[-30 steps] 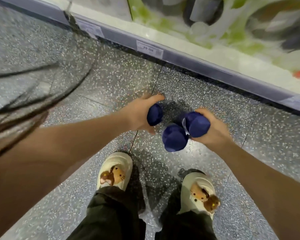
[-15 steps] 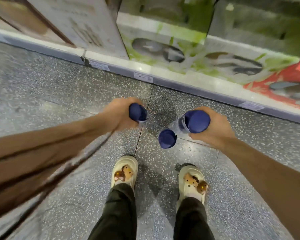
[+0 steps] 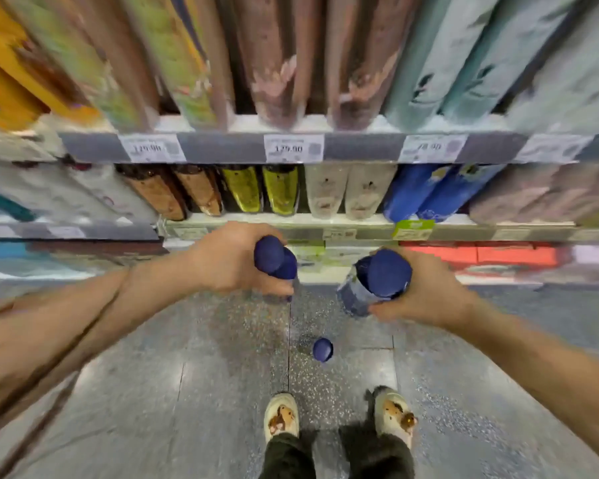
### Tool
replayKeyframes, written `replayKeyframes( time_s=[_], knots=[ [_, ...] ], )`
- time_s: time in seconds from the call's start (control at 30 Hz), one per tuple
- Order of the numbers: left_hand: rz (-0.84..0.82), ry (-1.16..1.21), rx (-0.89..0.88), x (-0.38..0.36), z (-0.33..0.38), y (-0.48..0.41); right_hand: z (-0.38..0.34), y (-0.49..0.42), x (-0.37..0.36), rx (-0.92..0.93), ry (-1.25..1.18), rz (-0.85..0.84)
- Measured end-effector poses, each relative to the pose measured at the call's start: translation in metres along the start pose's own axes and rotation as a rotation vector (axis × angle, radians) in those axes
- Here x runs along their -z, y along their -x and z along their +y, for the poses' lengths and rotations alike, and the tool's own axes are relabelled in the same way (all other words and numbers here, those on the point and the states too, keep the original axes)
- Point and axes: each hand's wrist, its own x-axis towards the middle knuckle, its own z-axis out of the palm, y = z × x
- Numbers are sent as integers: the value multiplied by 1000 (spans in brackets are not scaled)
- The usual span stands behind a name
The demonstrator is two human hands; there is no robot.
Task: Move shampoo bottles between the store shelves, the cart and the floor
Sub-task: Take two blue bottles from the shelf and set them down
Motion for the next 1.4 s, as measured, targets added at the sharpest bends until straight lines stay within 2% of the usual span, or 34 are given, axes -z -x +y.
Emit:
replayKeyframes(
  time_s=[0.1,0.2,0.37,0.53,0.7,0.87,1.0,1.17,1.4],
  knots=[
    [26,-82,-72,54,50,19,-46,30,54,65,52,96],
    [58,-67,-142,102,100,39,-86,65,104,90,115,168],
    [102,-143,-243,164,191,72,-127,121,193,134,82,191],
    [228,-149,-308,198,298,102,-146,187,289,204,3,301],
    [310,-139,-393,223,407,132,-164,252,382,302,25,348],
    [350,-21,-486,252,501,152,-186,309,468,421,33,419],
    [341,61,-550,283,558,162,-207,336,524,514,-28,434],
    [341,33,-574,328,608,162,-238,345,587,589,18,539],
    [462,-67,-644,394,664,152,-281,335,658,645,81,694]
  ],
)
